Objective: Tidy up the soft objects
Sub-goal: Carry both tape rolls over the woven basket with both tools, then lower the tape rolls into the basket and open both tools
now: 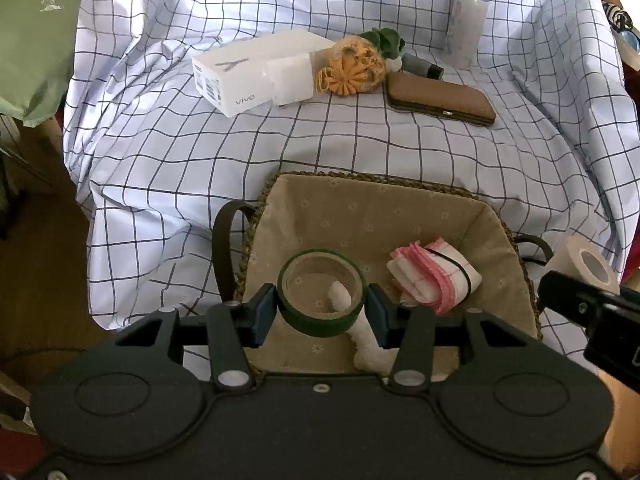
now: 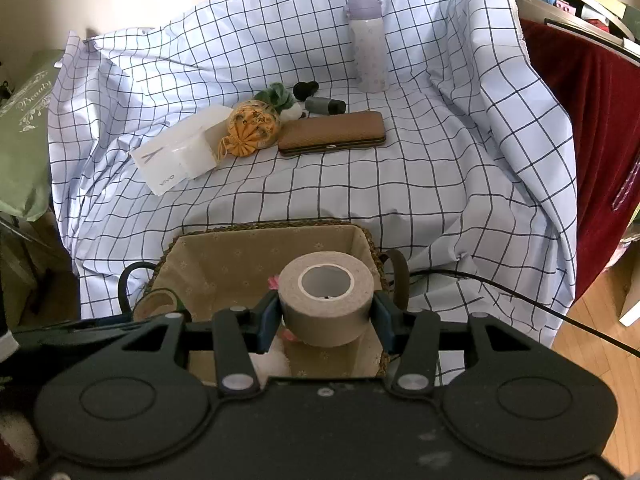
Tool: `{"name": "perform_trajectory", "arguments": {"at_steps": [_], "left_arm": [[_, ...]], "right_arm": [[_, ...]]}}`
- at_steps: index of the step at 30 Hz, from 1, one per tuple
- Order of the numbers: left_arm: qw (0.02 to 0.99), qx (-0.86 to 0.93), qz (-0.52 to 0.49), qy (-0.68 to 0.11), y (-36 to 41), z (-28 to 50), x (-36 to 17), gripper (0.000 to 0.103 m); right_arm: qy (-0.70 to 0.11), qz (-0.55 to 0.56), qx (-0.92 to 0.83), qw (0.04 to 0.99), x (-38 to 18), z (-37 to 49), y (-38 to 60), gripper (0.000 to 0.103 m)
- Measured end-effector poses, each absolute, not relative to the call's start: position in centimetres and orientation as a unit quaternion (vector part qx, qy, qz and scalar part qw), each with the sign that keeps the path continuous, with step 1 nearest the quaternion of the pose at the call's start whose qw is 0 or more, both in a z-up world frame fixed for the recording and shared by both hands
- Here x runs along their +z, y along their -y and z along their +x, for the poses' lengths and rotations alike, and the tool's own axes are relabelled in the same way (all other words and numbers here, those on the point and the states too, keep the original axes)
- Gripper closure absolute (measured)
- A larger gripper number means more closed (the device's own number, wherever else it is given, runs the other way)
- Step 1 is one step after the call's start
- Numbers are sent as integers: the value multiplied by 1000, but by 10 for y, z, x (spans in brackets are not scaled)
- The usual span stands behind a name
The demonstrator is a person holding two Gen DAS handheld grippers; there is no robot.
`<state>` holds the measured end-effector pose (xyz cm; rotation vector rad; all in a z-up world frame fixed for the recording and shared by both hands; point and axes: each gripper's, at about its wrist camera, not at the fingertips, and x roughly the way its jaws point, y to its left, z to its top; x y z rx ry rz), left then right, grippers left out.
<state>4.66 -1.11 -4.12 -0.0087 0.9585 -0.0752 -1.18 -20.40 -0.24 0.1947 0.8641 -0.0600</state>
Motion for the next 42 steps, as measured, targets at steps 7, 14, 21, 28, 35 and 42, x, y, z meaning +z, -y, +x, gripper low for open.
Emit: {"name": "perform_trajectory", "arguments": {"at_steps": [7,14,21,28,35,42], "left_arm": [[890,-33,0,-455,12,46,-40,45],[894,-26,-2,-448,10,44,-37,38],[893,-22,-3,-450,9,44,-38,37],[893,-19,-5,-449,7,44,-37,36],[894,-20,-4,-447,7,44,-37,36],[895,-19,-3,-446,7,43,-37,36]], "right_arm": [[-422,95,-28,901,-3,-11,203,55],[-422,91,-27,901,-3,-11,202,55],[-427,89,-24,899,-4,-8,201,55],[-429,84,-18,899,-4,-7,200,54],[-421,77,-17,904,0,-8,198,53],[-428,83,-20,900,-2,-7,201,52]]}}
